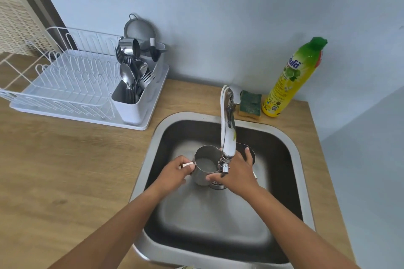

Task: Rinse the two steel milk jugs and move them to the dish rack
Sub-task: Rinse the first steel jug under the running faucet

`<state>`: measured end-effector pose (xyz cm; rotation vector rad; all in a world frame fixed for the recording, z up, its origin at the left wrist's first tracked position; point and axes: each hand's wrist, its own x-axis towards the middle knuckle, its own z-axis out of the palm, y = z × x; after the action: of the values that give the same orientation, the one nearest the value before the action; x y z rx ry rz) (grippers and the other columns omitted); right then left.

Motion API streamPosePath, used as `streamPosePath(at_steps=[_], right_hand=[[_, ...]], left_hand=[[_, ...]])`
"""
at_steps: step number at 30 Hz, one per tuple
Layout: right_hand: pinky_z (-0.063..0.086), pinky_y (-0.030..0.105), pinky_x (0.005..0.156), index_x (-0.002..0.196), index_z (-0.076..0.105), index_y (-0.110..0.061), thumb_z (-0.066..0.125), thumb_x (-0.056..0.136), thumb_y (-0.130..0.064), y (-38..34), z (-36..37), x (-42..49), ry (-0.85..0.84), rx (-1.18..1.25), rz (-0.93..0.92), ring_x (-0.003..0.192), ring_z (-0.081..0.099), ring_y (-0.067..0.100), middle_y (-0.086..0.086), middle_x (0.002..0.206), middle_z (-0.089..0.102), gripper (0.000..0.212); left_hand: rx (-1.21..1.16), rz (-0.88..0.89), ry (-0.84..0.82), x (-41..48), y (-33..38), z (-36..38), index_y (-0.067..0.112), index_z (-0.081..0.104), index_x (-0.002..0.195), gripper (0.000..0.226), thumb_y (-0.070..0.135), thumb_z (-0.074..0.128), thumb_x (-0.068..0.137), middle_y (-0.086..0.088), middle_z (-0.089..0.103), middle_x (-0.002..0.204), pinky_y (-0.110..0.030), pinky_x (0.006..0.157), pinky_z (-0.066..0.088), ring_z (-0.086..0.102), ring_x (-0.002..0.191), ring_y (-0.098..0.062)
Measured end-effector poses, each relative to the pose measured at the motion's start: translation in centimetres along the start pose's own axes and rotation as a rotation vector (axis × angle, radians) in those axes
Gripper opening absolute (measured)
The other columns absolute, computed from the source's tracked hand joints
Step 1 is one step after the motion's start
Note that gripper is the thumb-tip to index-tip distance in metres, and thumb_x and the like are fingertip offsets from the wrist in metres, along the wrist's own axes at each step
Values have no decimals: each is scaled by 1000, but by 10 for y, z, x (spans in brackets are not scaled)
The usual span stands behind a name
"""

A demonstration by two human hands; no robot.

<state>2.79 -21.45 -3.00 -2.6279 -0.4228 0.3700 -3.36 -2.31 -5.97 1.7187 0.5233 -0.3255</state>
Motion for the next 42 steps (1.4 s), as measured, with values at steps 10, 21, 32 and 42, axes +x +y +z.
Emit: streamPosePath(at_steps=[10,21,32,42], right_hand=[[13,38,120,134,44,-42,79,68,-56,12,-29,-32,-8,84,46,133,41,13,-13,133,59,76],[49,27,97,123,64,-23,78,80,-36,7,-117,27,157,368,-12,110,64,11,-4,118,69,47],[27,46,116,153,26,-18,50,97,-39,-9,-105,125,109,-286,-191,150,20,18,2,163,21,64],[29,42,114,151,28,-9,41,102,-34,-7,-101,129,131,-524,-286,146,30,24,9,159,30,56]], left_hand=[[-195,28,54,-24,11,17,0,62,102,19,18,57,98,-5,67,99,-17,73,55,65,92,-13],[-220,92,44,-31,23,13,8,64,96,15,21,57,98,-4,68,99,-25,85,56,67,97,-16],[-197,99,41,-38,31,13,9,64,96,15,22,57,98,-5,69,100,-22,80,57,68,99,-17],[-237,91,29,-42,32,15,10,65,93,14,19,56,98,-1,68,92,-20,74,57,67,89,-11]])
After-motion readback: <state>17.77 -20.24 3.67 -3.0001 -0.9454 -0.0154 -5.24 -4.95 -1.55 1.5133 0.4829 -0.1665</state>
